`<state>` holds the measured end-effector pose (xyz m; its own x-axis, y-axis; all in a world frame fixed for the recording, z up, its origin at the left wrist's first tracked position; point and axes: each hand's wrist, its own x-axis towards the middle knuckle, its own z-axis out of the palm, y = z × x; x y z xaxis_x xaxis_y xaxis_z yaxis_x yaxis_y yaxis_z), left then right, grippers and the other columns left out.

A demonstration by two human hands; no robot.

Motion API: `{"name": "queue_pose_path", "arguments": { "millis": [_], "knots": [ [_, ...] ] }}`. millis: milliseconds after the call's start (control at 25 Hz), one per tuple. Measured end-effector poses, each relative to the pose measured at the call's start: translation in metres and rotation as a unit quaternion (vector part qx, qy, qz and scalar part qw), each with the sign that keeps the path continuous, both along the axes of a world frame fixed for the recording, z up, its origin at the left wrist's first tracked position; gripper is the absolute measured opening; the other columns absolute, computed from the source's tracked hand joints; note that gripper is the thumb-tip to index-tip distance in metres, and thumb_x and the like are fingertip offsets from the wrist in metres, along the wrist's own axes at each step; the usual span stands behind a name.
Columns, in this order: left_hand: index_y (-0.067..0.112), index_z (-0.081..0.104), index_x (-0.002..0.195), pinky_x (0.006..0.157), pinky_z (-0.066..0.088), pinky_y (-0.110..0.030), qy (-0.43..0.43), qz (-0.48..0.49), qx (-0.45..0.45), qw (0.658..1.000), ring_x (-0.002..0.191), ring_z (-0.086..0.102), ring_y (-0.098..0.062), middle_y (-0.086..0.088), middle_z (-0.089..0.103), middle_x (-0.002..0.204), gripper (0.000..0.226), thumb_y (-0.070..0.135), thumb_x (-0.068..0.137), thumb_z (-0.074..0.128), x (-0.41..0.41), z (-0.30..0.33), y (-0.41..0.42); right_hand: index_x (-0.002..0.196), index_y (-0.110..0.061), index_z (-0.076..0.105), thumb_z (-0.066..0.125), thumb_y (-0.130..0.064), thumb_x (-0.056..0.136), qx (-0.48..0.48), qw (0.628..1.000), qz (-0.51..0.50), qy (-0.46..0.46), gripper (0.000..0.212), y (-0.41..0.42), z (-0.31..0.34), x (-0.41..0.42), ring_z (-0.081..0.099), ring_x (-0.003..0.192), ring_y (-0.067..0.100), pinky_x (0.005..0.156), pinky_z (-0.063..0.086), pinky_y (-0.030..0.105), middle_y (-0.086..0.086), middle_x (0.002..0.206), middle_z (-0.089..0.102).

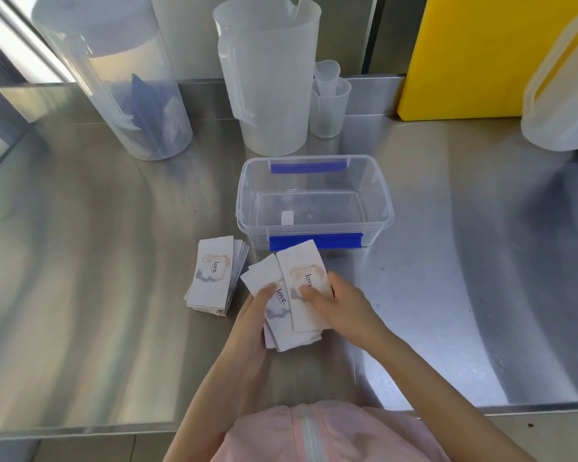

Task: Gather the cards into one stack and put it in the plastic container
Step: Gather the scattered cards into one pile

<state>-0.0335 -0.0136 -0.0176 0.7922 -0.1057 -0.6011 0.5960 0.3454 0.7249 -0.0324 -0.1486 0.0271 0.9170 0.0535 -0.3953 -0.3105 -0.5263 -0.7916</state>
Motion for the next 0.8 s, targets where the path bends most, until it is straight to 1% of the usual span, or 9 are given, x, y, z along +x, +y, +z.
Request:
{"name": "queue_pose_path", "arguments": {
  "millis": [80,120,280,400,520,600,640,720,800],
  "knots": [
    [0.004,0.050,0.122,0.050,0.056,-0.023,0.015,-0.001,-0.005,1.000,0.054,0.069,-0.007,0.003,0.073,0.054,0.036,0.021,0.094,0.036,0.006,-0.001,-0.007,0.114,-0.012,0.053,0.049,-0.031,0.090,-0.006,1.000,0.024,-0.009,0.031,0.004,0.000,-0.002,0.054,0.091,0.017,0.083,0.046,0.034,0.003,0.109,0.061],
    [0.004,0.050,0.121,0.044,0.053,-0.019,0.012,-0.004,-0.005,1.000,0.048,0.067,-0.005,0.004,0.071,0.049,0.035,0.020,0.094,0.035,0.004,0.000,-0.007,0.114,-0.013,0.053,0.050,-0.032,0.089,-0.007,1.000,0.027,-0.010,0.032,0.005,-0.001,-0.003,0.055,0.092,0.017,0.085,0.047,0.034,0.005,0.114,0.061],
    [0.027,0.063,0.092,0.059,0.058,-0.024,-0.046,-0.027,-0.001,0.999,0.067,0.071,-0.008,0.008,0.077,0.072,0.017,0.022,0.090,0.047,-0.005,0.006,-0.008,0.118,-0.018,0.048,0.053,-0.041,0.086,-0.002,0.999,0.048,0.018,0.040,0.002,-0.006,-0.001,0.057,0.095,0.015,0.079,0.050,0.028,-0.002,0.114,0.060],
    [0.027,0.062,0.100,0.073,0.058,-0.028,-0.072,-0.024,0.012,0.997,0.080,0.071,-0.010,0.007,0.076,0.083,0.019,0.022,0.089,0.047,-0.006,0.004,-0.011,0.128,-0.021,0.039,0.055,-0.041,0.084,0.062,0.996,0.035,0.050,0.051,0.000,-0.011,-0.003,0.053,0.096,0.010,0.078,0.047,0.020,-0.009,0.111,0.053],
    [0.024,0.062,0.105,0.089,0.050,-0.037,-0.093,-0.034,0.018,0.995,0.095,0.065,-0.019,0.003,0.073,0.094,0.022,0.021,0.088,0.050,-0.004,-0.001,-0.008,0.123,-0.016,0.045,0.061,-0.029,0.084,0.096,0.993,0.011,0.065,0.044,-0.007,-0.016,-0.008,0.054,0.094,0.011,0.071,0.045,0.014,-0.002,0.116,0.059],
    [0.022,0.064,0.096,0.090,0.049,-0.036,-0.126,-0.055,0.047,0.989,0.094,0.064,-0.020,0.002,0.073,0.091,0.015,0.017,0.083,0.058,-0.001,-0.004,-0.003,0.117,-0.014,0.050,0.061,-0.026,0.084,0.035,0.998,0.041,0.039,0.036,-0.019,-0.016,-0.009,0.054,0.090,0.011,0.067,0.042,0.012,-0.001,0.112,0.062],
    [0.020,0.063,0.092,0.086,0.050,-0.031,-0.143,-0.063,0.071,0.985,0.090,0.064,-0.016,0.002,0.071,0.088,0.013,0.013,0.082,0.059,0.001,-0.004,0.000,0.115,-0.015,0.052,0.060,-0.026,0.084,-0.023,0.997,0.073,0.012,0.033,-0.027,-0.014,-0.009,0.054,0.089,0.012,0.065,0.042,0.013,-0.004,0.108,0.061],
    [0.017,0.056,0.085,0.073,0.051,-0.014,-0.180,-0.099,0.126,0.971,0.075,0.063,0.000,0.003,0.066,0.083,0.016,0.002,0.081,0.058,0.006,-0.002,0.004,0.114,-0.018,0.054,0.059,-0.026,0.084,-0.138,0.980,0.133,-0.061,0.031,-0.044,-0.011,-0.004,0.056,0.094,0.017,0.073,0.045,0.023,-0.002,0.108,0.060],
    [0.021,0.053,0.084,0.071,0.049,-0.009,-0.204,-0.159,0.190,0.947,0.069,0.060,0.009,0.004,0.064,0.086,0.023,0.000,0.079,0.061,0.009,-0.003,0.004,0.115,-0.023,0.054,0.056,-0.026,0.085,-0.206,0.960,0.154,-0.116,0.030,-0.054,-0.012,0.002,0.053,0.101,0.019,0.080,0.042,0.028,0.000,0.107,0.055]
  ]
}}
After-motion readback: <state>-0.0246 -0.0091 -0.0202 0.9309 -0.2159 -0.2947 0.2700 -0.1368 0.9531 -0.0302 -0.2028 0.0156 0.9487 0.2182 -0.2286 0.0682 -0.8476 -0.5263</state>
